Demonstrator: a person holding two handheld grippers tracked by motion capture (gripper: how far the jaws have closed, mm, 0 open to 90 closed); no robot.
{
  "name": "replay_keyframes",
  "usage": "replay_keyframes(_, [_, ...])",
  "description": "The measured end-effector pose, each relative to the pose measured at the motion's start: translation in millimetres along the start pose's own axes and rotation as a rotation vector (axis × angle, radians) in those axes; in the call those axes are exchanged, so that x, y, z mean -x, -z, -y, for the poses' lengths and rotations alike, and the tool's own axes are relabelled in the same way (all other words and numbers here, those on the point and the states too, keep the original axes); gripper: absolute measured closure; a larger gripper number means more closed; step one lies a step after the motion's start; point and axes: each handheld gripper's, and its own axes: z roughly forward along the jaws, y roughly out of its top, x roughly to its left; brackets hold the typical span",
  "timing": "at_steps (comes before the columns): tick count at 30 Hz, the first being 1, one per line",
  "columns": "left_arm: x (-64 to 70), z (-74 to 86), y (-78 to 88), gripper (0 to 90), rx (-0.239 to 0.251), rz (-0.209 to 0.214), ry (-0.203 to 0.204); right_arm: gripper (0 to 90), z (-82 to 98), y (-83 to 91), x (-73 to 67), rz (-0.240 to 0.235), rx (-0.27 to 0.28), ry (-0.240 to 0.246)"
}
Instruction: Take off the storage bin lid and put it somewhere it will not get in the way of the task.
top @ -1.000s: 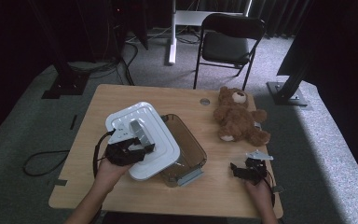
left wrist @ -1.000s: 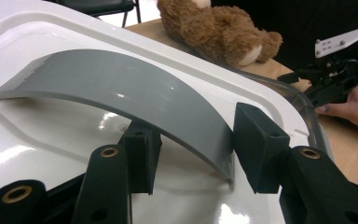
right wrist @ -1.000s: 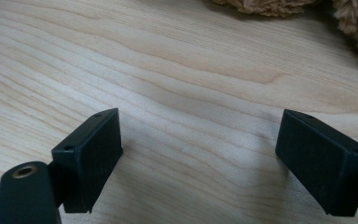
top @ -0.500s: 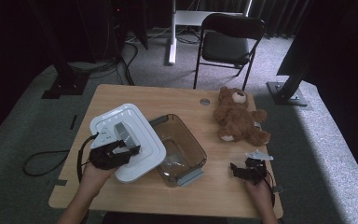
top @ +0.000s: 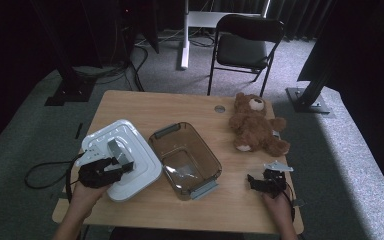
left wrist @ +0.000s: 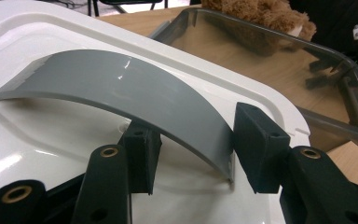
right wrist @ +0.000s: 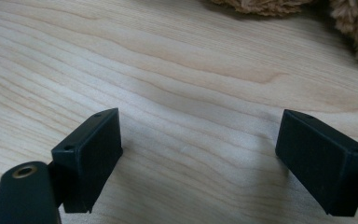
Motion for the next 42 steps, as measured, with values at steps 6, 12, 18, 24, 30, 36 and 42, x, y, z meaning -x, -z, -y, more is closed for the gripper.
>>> replay_keyframes(6, [-3.6, 9.7, -0.4, 53.2, -0.021, -0.010, -0.010, 13.4, 0.0, 0.0, 0.0, 0.001, 0.000, 0.000])
replay_keyframes(12, [-9.8, 23.5, -13.5, 53.1, -0.064, 0.011, 0.000, 13.4, 0.0, 0.0, 0.0, 0.001, 0.000, 0.000])
replay_keyframes(18, [-19.5, 40.9, -29.8, 53.1, -0.079, 0.043, -0.023, 13.4, 0.0, 0.0, 0.0, 0.000, 0.000, 0.000])
replay_keyframes(24, [-27.6, 53.3, -45.9, 53.1, -0.110, 0.072, -0.018, 13.4, 0.0, 0.0, 0.0, 0.001, 0.000, 0.000])
replay_keyframes(30, [-33.5, 60.5, -59.3, 53.1, -0.130, 0.085, -0.013, 13.4, 0.0, 0.0, 0.1, 0.001, 0.000, 0.000])
replay_keyframes(36, [-39.2, 68.0, -69.1, 53.0, -0.162, 0.087, -0.011, 13.4, 0.0, 0.0, 0.0, 0.000, 0.000, -0.001])
replay_keyframes(42, [-44.6, 73.8, -76.1, 51.5, -0.172, 0.100, -0.010, 13.4, 0.0, 0.0, 0.1, 0.000, 0.000, -0.001])
